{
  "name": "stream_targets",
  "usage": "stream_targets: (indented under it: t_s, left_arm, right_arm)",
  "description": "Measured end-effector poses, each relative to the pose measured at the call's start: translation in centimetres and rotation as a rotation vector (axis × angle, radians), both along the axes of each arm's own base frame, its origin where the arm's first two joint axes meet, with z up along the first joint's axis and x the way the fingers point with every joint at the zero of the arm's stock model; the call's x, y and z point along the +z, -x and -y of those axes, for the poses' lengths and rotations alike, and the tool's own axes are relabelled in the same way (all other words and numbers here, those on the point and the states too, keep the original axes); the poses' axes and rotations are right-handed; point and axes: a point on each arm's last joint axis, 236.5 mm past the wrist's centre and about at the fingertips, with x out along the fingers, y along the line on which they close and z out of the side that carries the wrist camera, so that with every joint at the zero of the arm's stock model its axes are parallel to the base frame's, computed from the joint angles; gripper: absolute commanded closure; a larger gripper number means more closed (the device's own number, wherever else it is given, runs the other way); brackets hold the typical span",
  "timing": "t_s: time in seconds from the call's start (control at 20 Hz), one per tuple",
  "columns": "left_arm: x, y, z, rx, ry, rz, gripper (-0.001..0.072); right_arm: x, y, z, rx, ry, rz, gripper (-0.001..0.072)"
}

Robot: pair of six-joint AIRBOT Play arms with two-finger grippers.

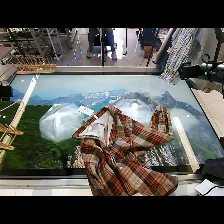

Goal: Fold the clothes and pants, and hang the long-sleeved shirts on hangers.

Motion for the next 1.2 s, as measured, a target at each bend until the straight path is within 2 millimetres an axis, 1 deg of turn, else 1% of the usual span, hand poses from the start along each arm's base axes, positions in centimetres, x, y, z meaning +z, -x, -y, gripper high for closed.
stream_targets:
  t_s: [0.15,0.35,0.45,0.6,0.65,0.7,0.8,0.9,1.0,1.05,1.1,1.2]
  left_arm:
    - [0.0,-0.3,0.0,-0.004,-0.003,0.008,0.017]
    - [-0.7,-0.9,-0.2,-0.005,-0.003,-0.001,0.017]
    - [-1.6,-0.6,0.5,-0.002,0.036,-0.031,0.017]
    - [-3.0,-0.1,2.0,-0.018,0.106,-0.081,0.0173]
    - [-3.4,0.0,2.6,-0.032,0.129,-0.094,0.0246]
    - [-3.7,0.0,3.3,-0.045,0.157,-0.102,0.0312]
    - [-4.2,-0.1,5.0,-0.082,0.221,-0.109,0.031]
    - [-4.7,-0.4,7.1,-0.128,0.3,-0.113,0.031]
    - [-5.4,-0.6,9.6,-0.185,0.388,-0.126,0.0308]
    - [-5.9,-0.7,10.8,-0.216,0.431,-0.138,0.0273]
    - [-6.6,-0.7,12.1,-0.25,0.476,-0.157,0.0196]
    - [-8.7,-0.3,14.3,-0.307,0.556,-0.212,0.0173]
  right_arm:
    - [0.4,-0.2,-0.6,0.013,-0.033,0.02,0.0018]
    - [1.1,-0.5,-0.9,0.016,-0.049,0.047,0.0017]
    - [1.1,-0.5,-1.1,0.019,-0.065,0.048,0.0017]
    - [0.5,0.0,-1.9,0.04,-0.1,0.011,0.0017]
    - [0.1,0.2,-2.3,0.049,-0.109,-0.008,0.0017]
    - [-0.4,0.5,-2.7,0.065,-0.112,-0.033,0.0017]
    - [-1.5,1.4,-3.9,0.122,-0.117,-0.09,0.0017]
    - [-3.0,2.8,-6.1,0.216,-0.148,-0.171,0.0017]
    - [-5.0,4.4,-8.7,0.318,-0.214,-0.269,0.0018]
    - [-6.2,5.3,-10.1,0.368,-0.252,-0.32,0.0018]
    - [-7.6,6.0,-11.4,0.413,-0.29,-0.373,0.0018]
    - [-10.9,7.6,-13.9,0.483,-0.348,-0.485,0.0018]
